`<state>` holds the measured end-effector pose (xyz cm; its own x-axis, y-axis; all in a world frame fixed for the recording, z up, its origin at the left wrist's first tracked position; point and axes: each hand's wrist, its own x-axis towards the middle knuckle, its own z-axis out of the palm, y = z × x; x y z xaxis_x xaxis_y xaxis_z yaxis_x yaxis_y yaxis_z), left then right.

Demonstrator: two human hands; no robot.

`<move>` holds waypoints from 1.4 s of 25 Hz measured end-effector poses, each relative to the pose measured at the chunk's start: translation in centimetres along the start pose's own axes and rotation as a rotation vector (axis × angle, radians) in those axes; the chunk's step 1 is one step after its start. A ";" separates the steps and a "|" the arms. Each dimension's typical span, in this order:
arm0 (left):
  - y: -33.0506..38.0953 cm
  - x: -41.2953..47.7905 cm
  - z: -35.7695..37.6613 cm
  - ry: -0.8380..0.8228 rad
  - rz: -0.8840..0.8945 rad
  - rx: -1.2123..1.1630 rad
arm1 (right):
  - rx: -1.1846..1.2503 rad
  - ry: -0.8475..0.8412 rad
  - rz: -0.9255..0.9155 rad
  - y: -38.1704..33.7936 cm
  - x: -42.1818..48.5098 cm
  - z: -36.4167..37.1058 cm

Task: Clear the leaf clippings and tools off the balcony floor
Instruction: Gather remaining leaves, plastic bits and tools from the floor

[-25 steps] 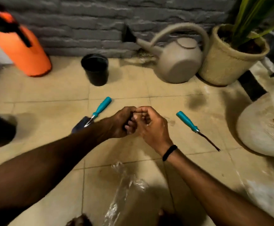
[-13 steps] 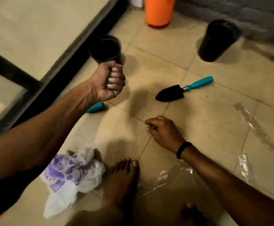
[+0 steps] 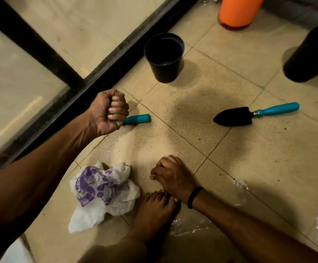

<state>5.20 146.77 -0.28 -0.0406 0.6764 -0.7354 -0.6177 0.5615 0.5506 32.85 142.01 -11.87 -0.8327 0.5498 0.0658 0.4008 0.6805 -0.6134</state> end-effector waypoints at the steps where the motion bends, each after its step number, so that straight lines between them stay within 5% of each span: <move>1: -0.5 -0.2 1.4 0.003 0.007 -0.079 | -0.017 0.039 -0.014 0.2 -0.1 0.0; 5: -1.4 -2.1 9.5 -0.096 0.030 0.269 | 0.009 0.393 0.313 3.8 0.0 -2.9; 9: -1.8 2.2 10.0 -0.084 -0.071 0.006 | 0.091 0.492 0.570 8.6 -0.3 -6.1; 18: -7.0 6.3 11.1 -0.119 -0.251 0.018 | -0.261 0.417 0.364 10.1 1.3 -6.7; 21: -9.8 6.0 11.1 -0.093 -0.296 0.047 | -0.125 0.497 0.517 9.4 2.4 -8.3; 23: -9.9 6.4 11.4 -0.094 -0.309 0.036 | -0.001 0.527 0.454 7.3 3.1 -9.5; 28: -10.1 6.5 11.4 0.010 -0.255 0.225 | 0.129 0.333 0.364 2.1 4.5 -10.7; 29: -11.3 6.4 9.0 0.046 -0.431 0.097 | 0.116 0.309 0.369 2.0 4.7 -10.7; 30: -15.5 4.7 6.1 -0.058 -0.512 0.278 | 0.112 0.284 0.369 2.3 4.8 -11.0; 32: -24.5 0.5 3.0 0.047 0.027 1.084 | 0.175 0.266 0.364 3.0 5.0 -11.7; 35: -27.6 -2.5 3.9 0.055 0.111 1.257 | 0.366 0.332 0.383 2.6 5.7 -14.6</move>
<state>25.40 131.38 -12.12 -0.0956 0.7452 -0.6600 0.5610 0.5880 0.5826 34.78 153.99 -1.59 -0.4687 0.8833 -0.0073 0.4414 0.2270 -0.8681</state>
